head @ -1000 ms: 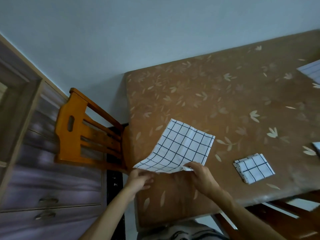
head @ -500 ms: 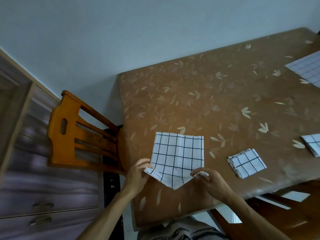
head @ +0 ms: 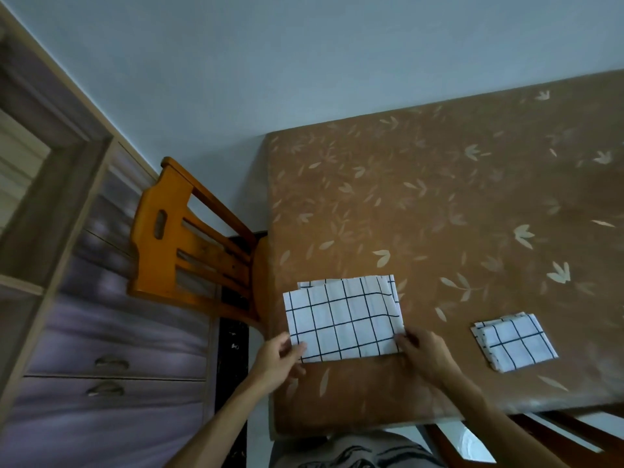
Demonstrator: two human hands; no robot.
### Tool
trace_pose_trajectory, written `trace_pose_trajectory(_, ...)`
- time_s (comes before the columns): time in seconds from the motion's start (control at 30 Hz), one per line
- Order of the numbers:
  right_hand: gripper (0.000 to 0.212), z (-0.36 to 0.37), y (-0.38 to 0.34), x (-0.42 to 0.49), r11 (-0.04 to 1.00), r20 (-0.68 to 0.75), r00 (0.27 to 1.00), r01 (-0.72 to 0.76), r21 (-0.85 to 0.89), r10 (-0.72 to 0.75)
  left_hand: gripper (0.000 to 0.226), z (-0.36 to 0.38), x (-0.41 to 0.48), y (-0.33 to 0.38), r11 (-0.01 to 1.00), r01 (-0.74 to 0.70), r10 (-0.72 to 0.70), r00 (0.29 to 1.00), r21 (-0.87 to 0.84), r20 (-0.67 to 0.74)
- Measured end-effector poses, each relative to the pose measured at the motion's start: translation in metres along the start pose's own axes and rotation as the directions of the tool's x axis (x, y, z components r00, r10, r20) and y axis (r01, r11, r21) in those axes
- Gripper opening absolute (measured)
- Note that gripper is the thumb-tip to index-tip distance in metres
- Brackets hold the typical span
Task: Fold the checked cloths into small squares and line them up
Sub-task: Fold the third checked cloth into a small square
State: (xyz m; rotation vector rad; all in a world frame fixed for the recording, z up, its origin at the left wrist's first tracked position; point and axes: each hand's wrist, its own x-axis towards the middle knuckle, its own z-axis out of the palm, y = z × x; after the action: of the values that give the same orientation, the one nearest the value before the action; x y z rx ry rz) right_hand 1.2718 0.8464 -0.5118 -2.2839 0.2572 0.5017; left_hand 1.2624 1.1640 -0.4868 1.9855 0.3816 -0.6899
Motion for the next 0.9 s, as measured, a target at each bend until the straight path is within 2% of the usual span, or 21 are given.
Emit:
trace_pose_trajectory(0.07,0.025,0.000,0.001,0.004,1.000,-0.014,1.000,-0.024,-0.010,0.024,0.051,0.002,0.003,-0.001,0.997,0.063,-0.062,0.998,-0.051,0.026)
trace_pose_trajectory(0.13,0.022,0.001,0.001,0.006,0.998,-0.032,0.998,-0.049,-0.028,0.048,0.040,0.004,0.005,-0.001,0.991,0.097,-0.093,0.994,-0.093,0.052)
trace_pose_trajectory(0.27,0.010,0.005,0.001,0.007,0.995,-0.062,0.993,-0.098,-0.016,0.097,0.032,0.007,0.013,-0.002,0.996,0.087,-0.087,0.996,-0.023,0.011)
trace_pose_trajectory(0.5,0.018,0.008,-0.002,0.003,0.978,-0.157,0.979,-0.101,0.181,0.130,0.022,0.010,0.023,0.006,0.989,0.105,-0.096,0.992,0.103,-0.086)
trace_pose_trajectory(0.9,0.026,0.007,0.000,0.004,0.972,-0.186,0.972,-0.101,0.210,0.141,0.024,0.007,0.018,-0.004,0.992,0.121,-0.118,0.989,0.027,-0.088)
